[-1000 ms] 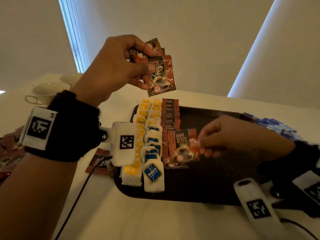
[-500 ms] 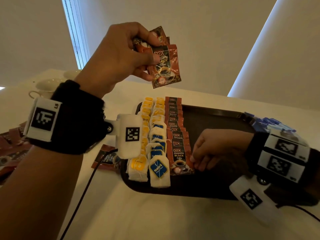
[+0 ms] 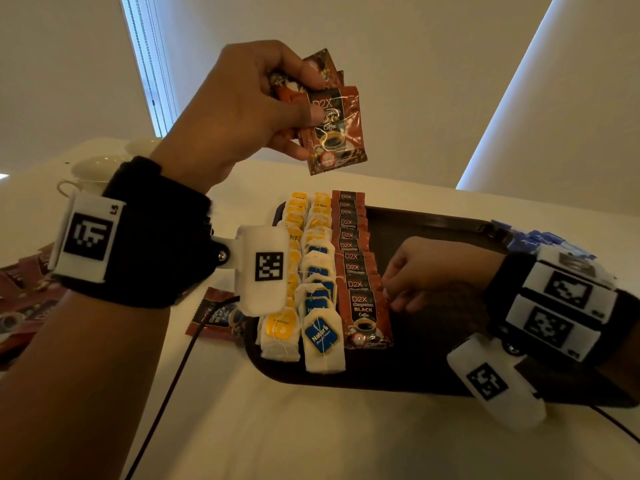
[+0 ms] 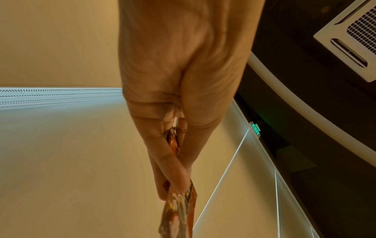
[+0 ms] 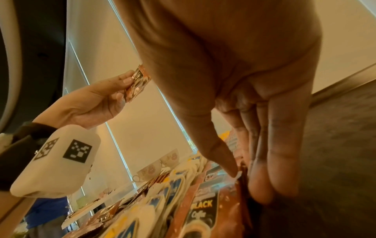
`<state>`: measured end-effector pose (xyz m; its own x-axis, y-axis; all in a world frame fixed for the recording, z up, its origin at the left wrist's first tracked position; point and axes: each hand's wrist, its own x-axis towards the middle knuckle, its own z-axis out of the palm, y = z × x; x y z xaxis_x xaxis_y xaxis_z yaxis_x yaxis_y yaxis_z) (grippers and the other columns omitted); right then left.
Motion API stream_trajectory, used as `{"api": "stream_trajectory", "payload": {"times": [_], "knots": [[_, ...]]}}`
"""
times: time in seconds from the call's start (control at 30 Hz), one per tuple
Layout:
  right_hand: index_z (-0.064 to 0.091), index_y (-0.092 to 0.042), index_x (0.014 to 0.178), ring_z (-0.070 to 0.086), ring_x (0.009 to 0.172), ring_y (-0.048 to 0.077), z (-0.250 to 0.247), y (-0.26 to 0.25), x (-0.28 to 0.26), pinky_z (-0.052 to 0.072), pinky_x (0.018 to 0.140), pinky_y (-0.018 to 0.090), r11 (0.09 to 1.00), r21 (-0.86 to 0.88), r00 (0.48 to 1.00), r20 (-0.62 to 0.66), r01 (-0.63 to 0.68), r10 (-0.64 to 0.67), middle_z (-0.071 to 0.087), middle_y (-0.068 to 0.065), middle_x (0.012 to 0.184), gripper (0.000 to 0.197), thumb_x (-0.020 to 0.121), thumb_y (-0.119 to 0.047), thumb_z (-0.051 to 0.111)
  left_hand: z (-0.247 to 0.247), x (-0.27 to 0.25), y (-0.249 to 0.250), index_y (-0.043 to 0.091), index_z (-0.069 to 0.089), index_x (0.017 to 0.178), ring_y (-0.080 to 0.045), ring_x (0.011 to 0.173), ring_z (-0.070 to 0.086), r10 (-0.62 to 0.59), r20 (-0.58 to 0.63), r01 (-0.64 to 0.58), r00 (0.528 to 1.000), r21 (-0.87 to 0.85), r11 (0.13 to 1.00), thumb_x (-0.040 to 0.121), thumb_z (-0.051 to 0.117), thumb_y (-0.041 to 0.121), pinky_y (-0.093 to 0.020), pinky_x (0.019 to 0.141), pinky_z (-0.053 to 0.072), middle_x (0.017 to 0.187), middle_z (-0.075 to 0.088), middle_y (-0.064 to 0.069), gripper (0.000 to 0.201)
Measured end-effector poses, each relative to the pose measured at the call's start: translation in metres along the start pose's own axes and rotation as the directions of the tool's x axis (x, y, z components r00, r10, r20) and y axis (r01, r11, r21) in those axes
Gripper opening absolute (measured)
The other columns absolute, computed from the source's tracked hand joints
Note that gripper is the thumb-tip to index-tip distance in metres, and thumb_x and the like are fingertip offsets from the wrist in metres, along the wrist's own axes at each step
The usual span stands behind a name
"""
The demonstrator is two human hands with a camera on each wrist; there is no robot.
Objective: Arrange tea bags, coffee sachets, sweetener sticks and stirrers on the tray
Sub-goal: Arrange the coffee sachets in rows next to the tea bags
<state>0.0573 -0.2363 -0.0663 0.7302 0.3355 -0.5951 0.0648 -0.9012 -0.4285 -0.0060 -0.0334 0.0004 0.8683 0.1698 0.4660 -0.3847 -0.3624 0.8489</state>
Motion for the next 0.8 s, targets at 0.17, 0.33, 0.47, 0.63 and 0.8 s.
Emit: {"api": "stream_trajectory", "payload": {"times": [0.17,0.33,0.47,0.63,0.8], "knots": [[0.062,-0.008,0.095,0.061,0.067,0.011,-0.006,0.002,-0.003,0.051,0.061,0.020,0.993,-0.051,0.978,-0.177,0.102,-0.110,0.065,0.005,0.083,0.012,0.090,-0.018,0.057,0.004,0.002,-0.005,0.010,0.060,0.103,-0.007,0.077,0.071,-0.032,0.052,0.032,0.998,-0.002,0.999,0.082,0.068,0.004,-0.017,0.051,0.053,0.098,0.062,0.005,0.024],[0.058,-0.015,0.107,0.067,0.083,0.013,-0.010,-0.007,-0.025,0.058,0.070,0.029,0.784,0.157,0.668,-0.638,0.600,-0.384,0.067,0.002,0.092,0.026,0.090,-0.035,0.055,0.012,0.001,-0.010,0.009,0.062,0.101,-0.014,0.074,0.072,-0.082,0.136,0.081,0.987,0.012,0.997,0.080,0.070,0.004,-0.018,0.049,0.053,0.095,0.064,0.002,0.024],[0.057,-0.016,0.108,0.068,0.082,0.011,-0.006,-0.015,-0.031,0.058,0.064,0.023,0.715,0.220,0.635,-0.672,0.663,-0.382,0.067,0.002,0.094,0.026,0.088,-0.033,0.059,0.021,0.000,-0.010,0.010,0.063,0.098,-0.019,0.074,0.072,-0.117,0.225,0.114,0.967,0.026,0.993,0.077,0.072,0.005,-0.020,0.050,0.054,0.096,0.066,-0.003,0.023],[0.063,-0.009,0.089,0.066,0.064,0.008,-0.005,-0.005,-0.033,0.055,0.058,0.016,0.649,0.370,0.693,-0.631,0.664,-0.349,0.068,0.007,0.080,0.005,0.086,-0.012,0.062,0.027,-0.002,-0.008,0.012,0.064,0.095,-0.019,0.074,0.072,-0.138,0.302,0.125,0.943,0.062,0.990,0.078,0.071,0.011,-0.021,0.049,0.055,0.096,0.067,-0.003,0.019],[0.067,-0.007,0.082,0.066,0.064,0.010,-0.010,0.020,-0.039,0.057,0.059,0.022,0.710,0.530,0.870,-0.427,0.463,-0.248,0.070,0.002,0.070,0.006,0.076,-0.011,0.067,0.021,-0.001,-0.011,0.012,0.064,0.094,-0.011,0.063,0.068,-0.148,0.231,0.128,0.962,0.096,0.987,0.085,0.065,0.012,-0.020,0.048,0.054,0.092,0.065,0.000,0.009]]}}
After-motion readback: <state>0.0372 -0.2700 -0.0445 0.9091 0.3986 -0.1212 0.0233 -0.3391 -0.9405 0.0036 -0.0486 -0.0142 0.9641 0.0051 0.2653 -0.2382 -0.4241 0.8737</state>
